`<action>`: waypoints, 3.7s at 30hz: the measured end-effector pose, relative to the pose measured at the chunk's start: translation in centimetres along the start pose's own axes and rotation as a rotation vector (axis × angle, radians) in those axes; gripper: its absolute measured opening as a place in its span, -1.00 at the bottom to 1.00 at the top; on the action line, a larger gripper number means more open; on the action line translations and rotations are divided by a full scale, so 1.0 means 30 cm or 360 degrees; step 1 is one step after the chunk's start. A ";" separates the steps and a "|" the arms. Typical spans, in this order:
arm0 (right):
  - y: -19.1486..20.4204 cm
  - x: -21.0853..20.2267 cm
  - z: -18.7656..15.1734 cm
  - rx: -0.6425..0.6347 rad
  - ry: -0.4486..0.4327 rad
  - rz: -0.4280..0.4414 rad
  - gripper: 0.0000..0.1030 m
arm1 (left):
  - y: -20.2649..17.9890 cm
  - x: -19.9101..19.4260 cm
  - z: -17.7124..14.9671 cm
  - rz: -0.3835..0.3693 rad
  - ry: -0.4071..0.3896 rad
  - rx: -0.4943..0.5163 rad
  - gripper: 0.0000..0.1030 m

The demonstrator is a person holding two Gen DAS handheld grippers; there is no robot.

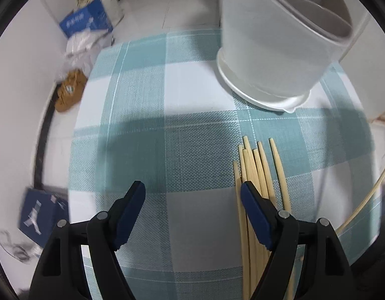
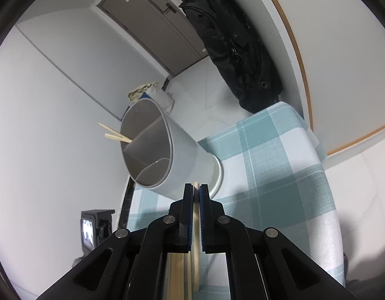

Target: Organize utensils

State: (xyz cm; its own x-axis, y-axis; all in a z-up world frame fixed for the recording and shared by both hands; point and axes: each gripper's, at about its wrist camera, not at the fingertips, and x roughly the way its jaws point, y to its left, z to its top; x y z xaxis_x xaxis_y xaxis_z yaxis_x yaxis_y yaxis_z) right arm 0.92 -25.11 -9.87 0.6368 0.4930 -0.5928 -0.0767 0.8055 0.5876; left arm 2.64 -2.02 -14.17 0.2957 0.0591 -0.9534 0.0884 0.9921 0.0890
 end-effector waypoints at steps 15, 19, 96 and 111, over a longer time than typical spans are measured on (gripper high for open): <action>0.025 0.036 0.009 -0.0038 0.0024 -0.0002 -0.93 | 0.010 0.018 0.007 -0.0069 0.0037 0.0021 0.46; 0.031 0.043 0.009 -0.0048 0.0030 -0.0006 -0.93 | 0.017 0.020 0.009 -0.0097 0.0055 0.0002 0.34; 0.354 -0.209 0.056 -0.0596 -0.0340 -0.0097 -0.93 | 0.089 -0.604 0.115 -0.0546 -0.0810 -0.0090 -0.99; 0.449 -0.243 0.299 -0.0593 -0.0437 -0.0038 -0.93 | 0.106 -0.705 0.277 -0.0605 -0.0884 -0.0117 -0.99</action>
State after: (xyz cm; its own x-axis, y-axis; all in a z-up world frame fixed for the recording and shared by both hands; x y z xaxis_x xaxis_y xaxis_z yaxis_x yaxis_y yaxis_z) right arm 2.12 -20.79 7.31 0.8177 0.4078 -0.4063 -0.2977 0.9037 0.3077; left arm 4.57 -1.04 8.68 0.7034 -0.3415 -0.6234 0.2239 0.9388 -0.2617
